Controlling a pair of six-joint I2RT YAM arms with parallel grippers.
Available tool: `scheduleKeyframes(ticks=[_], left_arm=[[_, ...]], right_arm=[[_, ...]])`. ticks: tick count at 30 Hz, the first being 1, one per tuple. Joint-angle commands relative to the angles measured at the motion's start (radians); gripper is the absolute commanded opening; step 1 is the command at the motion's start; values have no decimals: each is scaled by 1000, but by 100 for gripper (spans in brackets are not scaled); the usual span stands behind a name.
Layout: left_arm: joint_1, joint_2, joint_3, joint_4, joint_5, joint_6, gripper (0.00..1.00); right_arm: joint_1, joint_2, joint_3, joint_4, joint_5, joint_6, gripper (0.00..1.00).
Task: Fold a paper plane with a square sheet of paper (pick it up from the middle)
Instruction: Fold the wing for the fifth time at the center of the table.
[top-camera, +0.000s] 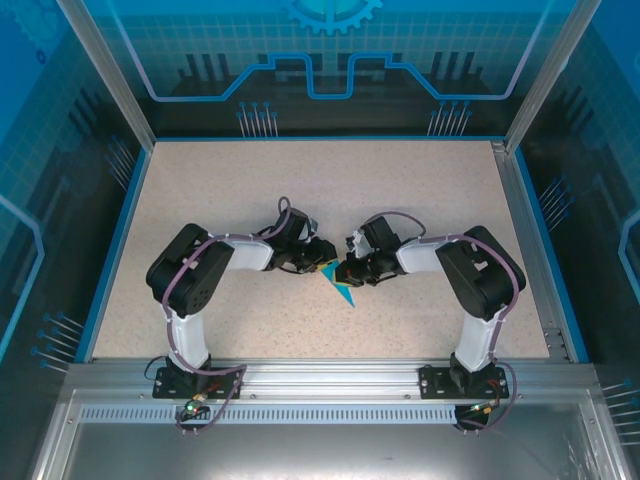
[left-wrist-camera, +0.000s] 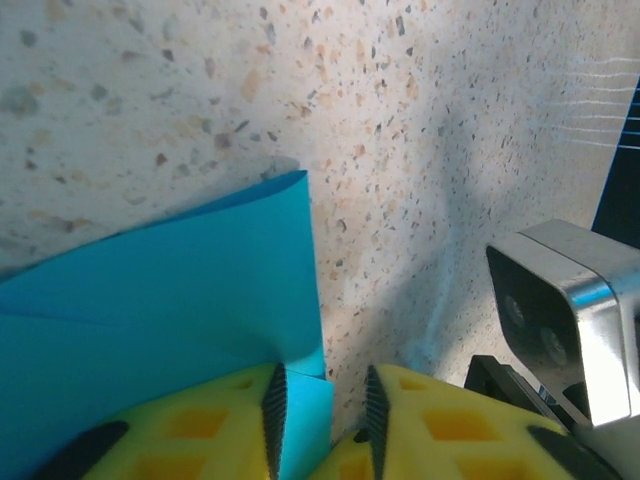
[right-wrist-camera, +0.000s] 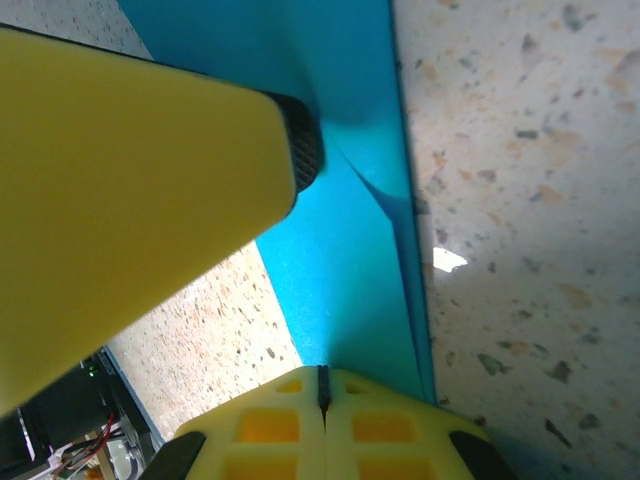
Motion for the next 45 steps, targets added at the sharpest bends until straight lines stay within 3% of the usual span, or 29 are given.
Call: scheduleKeyframes(ticks=[1, 10, 21, 30, 45], left_arm=[[10, -33, 19, -113, -6, 49, 39], [9, -136, -2, -128, -28, 73, 46], [17, -40, -10, -73, -66, 62, 44], [77, 28, -33, -27, -57, 49, 42], [182, 34, 30, -98, -33, 104, 43]], right_arm=[[15, 70, -56, -109, 84, -5, 0], [16, 85, -57, -94, 82, 7, 0], [19, 91, -54, -111, 87, 7, 0], [18, 89, -56, -134, 91, -3, 0], [20, 78, -66, -146, 84, -14, 0]])
